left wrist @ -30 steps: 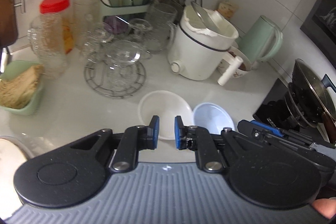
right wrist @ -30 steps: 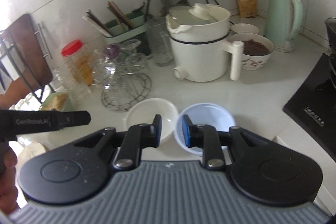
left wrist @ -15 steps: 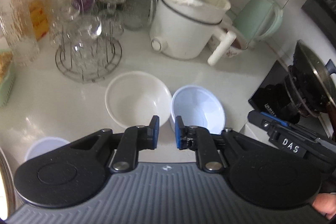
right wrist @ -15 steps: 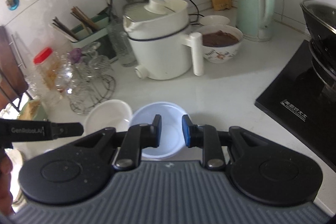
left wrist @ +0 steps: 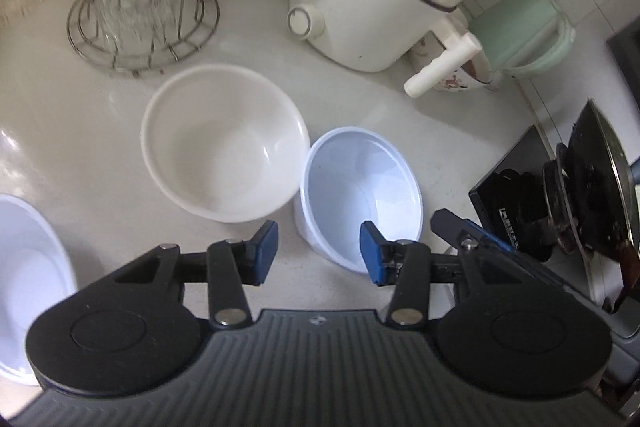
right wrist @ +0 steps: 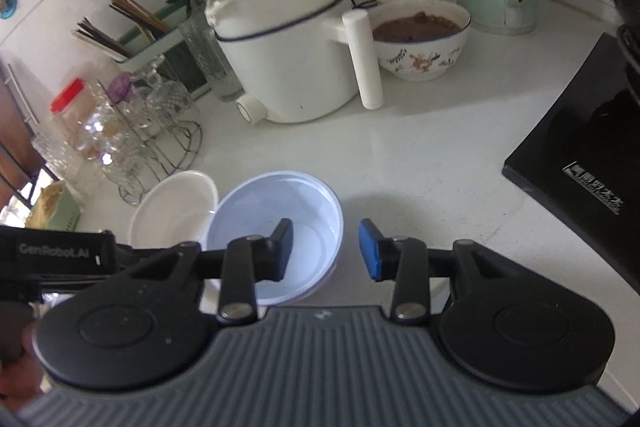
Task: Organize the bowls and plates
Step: 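Lift the pale blue bowl and carry it over the other blue bowl, then lower the pale blue bowl into the other pale blue bowl, then open both grippers and move them over the white bowl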
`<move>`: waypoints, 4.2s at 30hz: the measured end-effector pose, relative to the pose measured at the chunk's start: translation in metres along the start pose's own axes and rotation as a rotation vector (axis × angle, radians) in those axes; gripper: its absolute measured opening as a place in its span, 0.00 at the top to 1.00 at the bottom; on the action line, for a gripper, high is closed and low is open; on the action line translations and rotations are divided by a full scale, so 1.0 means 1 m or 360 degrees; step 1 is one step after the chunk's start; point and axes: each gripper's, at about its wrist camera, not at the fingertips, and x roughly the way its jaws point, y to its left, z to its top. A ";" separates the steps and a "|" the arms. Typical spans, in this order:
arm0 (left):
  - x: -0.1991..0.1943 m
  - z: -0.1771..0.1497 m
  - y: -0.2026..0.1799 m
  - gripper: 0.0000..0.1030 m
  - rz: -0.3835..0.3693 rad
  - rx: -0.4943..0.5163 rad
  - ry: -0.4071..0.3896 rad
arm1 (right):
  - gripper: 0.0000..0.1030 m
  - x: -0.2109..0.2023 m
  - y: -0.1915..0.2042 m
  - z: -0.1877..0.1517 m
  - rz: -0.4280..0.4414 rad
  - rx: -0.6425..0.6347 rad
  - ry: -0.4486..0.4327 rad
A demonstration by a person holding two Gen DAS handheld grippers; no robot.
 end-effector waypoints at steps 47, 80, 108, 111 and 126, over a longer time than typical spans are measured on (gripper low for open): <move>-0.044 0.003 -0.019 0.84 -0.0069 -0.0007 -0.0098 | 0.88 -0.011 0.002 0.017 0.0083 0.0091 0.0091; -0.159 -0.009 0.062 0.84 0.0029 -0.0119 -0.0334 | 0.88 -0.050 0.105 0.018 0.0357 0.0049 0.0041; -0.167 -0.062 0.189 0.84 0.0279 -0.0491 -0.0279 | 0.86 -0.002 0.216 -0.046 0.0436 -0.0467 0.0402; -0.160 -0.066 0.192 0.84 0.0298 -0.0506 -0.0243 | 0.86 0.001 0.220 -0.055 0.0414 -0.0536 0.0421; -0.148 -0.058 0.186 0.61 0.0345 -0.0423 -0.0156 | 0.86 0.011 0.216 -0.062 0.0356 -0.0525 0.0480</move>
